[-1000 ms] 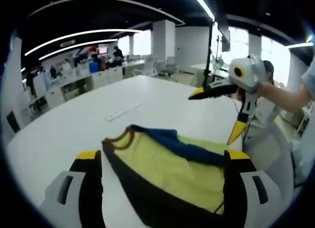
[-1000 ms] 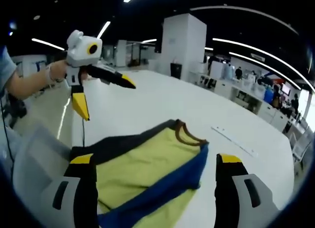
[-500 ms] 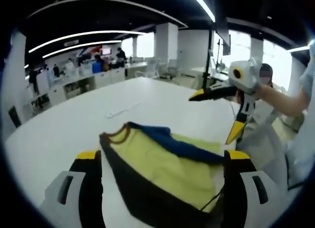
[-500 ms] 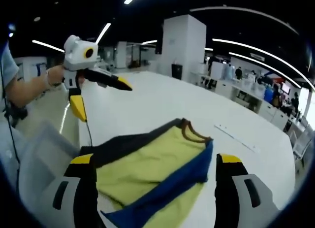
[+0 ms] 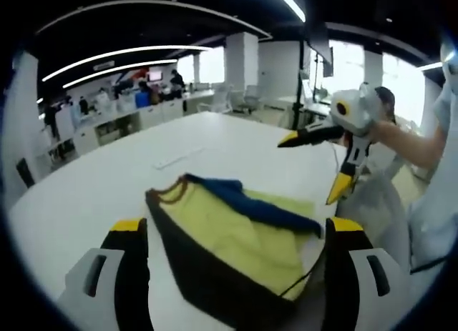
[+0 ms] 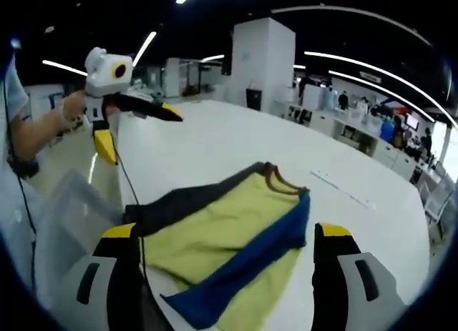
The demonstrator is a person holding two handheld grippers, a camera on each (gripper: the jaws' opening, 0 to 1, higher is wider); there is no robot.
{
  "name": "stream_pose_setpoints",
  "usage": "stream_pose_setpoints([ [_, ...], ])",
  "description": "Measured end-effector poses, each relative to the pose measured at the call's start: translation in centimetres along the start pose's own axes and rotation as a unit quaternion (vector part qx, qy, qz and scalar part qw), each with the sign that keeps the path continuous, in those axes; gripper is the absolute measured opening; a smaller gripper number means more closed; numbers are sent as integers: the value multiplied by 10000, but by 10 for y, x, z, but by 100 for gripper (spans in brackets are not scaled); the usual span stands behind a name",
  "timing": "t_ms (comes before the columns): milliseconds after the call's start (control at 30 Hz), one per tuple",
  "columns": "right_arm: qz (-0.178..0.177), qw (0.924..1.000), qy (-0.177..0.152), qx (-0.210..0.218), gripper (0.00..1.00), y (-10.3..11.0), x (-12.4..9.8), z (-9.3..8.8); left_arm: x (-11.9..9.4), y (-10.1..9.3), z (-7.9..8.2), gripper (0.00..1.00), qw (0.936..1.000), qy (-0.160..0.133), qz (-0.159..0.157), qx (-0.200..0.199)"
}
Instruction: Fold the garment on the visible template until the final outline fits inside the template.
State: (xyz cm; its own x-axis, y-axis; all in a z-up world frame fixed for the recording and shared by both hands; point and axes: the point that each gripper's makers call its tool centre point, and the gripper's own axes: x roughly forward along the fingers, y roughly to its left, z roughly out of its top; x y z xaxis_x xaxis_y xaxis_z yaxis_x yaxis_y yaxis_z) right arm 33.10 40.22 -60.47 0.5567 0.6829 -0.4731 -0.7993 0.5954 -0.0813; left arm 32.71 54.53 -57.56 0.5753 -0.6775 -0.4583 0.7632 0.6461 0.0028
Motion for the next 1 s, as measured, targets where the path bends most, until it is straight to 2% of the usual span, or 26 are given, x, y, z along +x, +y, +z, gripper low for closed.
stream_pose_setpoints([
  [300, -51, 9998, 116, 151, 100, 7, -10, -18, -8, -11, -12, 100, 9998, 62, 20, -188],
  [533, -77, 9993, 160, 332, 100, 12, -16, -28, -15, -17, -12, 100, 9997, 5, 47, -234],
  [767, 1, 9985, 376, 396, 100, 23, -14, -46, -20, -19, -15, 100, 9994, -12, 65, -343],
  [900, -62, 9981, 467, 390, 100, 23, -15, -53, -22, -22, -18, 100, 9993, 11, 59, -373],
  [1000, -73, 9979, 488, 419, 96, 25, -16, -57, -24, -22, -18, 100, 9992, -13, 82, -402],
])
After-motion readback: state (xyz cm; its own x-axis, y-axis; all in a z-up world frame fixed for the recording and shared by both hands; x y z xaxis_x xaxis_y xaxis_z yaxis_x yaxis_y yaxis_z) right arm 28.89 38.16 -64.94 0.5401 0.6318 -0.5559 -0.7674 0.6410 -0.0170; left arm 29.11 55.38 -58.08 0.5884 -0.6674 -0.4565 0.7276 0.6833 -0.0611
